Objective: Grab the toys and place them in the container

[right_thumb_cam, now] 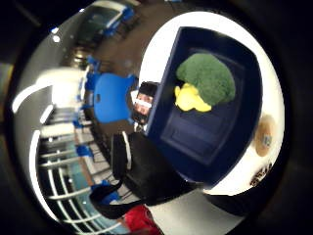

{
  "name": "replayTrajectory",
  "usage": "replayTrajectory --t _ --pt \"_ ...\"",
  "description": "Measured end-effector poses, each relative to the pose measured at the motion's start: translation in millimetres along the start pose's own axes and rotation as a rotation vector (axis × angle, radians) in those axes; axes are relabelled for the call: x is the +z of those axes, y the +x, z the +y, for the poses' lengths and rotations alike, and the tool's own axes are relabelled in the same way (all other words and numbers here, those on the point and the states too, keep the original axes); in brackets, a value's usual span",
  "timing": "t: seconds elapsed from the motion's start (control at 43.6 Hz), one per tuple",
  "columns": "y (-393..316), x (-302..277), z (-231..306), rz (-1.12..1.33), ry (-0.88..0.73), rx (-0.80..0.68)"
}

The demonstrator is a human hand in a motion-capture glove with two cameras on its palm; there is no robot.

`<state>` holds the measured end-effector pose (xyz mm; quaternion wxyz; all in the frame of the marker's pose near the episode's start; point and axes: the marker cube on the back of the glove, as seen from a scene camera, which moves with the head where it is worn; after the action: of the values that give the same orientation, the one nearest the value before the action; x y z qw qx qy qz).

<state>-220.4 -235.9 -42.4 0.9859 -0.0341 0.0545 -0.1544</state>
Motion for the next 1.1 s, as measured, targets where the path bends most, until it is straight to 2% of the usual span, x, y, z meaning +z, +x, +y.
replayTrajectory --t 0.276,0.551,0.781,1.102 --pt "77 -9 26 -0.013 0.059 0.095" --pt "152 14 45 -0.042 0.058 0.192" --pt "181 46 49 -0.085 0.005 0.258" --pt "194 80 47 -0.061 -0.009 0.271"
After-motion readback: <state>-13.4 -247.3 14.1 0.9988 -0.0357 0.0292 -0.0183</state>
